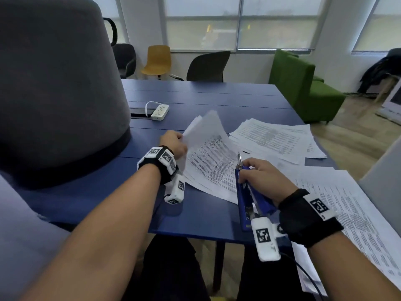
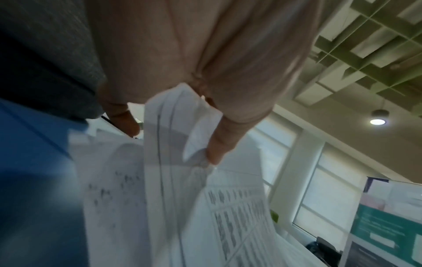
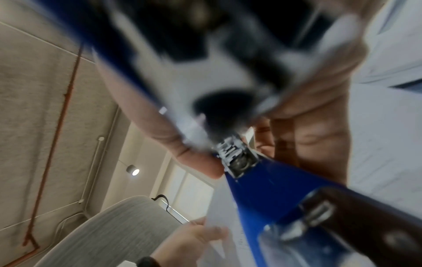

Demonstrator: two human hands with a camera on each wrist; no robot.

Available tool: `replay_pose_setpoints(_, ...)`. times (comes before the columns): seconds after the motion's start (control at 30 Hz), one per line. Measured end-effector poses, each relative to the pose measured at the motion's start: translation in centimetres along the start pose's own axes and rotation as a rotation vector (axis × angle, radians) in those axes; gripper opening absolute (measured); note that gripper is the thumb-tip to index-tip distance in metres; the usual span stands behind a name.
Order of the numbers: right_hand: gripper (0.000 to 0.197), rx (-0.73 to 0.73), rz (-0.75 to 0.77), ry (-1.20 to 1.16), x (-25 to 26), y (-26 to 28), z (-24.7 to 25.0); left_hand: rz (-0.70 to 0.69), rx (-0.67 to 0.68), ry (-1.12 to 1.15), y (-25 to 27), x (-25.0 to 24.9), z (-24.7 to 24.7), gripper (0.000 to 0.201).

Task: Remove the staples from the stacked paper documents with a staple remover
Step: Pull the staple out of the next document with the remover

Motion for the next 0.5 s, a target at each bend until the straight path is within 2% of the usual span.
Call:
replay_pose_setpoints(0.1,0.027,-0.006,0.000,-0.033,-0.2,-0.8,0.3,-0.092,0.055,-0.008,-1.2,0.4,0.3,0.027)
replay_pose_setpoints(0.17,0.020,-0.001,0.044,-0.074,0.3,-1.1,0.3,-0.152,0.094,-0.016,-1.4,0.7,1.0,0.024)
replay_pose_setpoints(0.23,0.024,0.005,0.096,-0.143,1.1,-1.2,0.3,-0.170,0.111,0.022,-0.3,0.3,2.6,0.025)
replay_pose_setpoints(0.37,0.027,0.001,0.190,-0.140,2.0,-1.1,-0.6,-0.200,0.123,0.045,1.5,0.1,6.3,0.064)
replay_pose_setpoints(0.43,0.031,-0.015,0.207,-0.123,2.1,-1.0,-1.4,-0.299,0.108,-0.114,2.0,-0.9,8.2,0.078)
replay_pose_setpoints(0.5,0.043,-0.022,0.254,-0.089,2.5,-0.9,-2.4,-0.368,0.084,-0.256,2.5,-1.9,9.4,0.078)
Point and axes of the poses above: each hand's wrist, its own y-axis away from the middle knuckle, its own z-axis out of the back of the hand, x = y × z, the point moved 7 cm from there along -y, towards the middle knuckle, and after that the axes turned 10 degrees about -z, right-handed, at the moved point
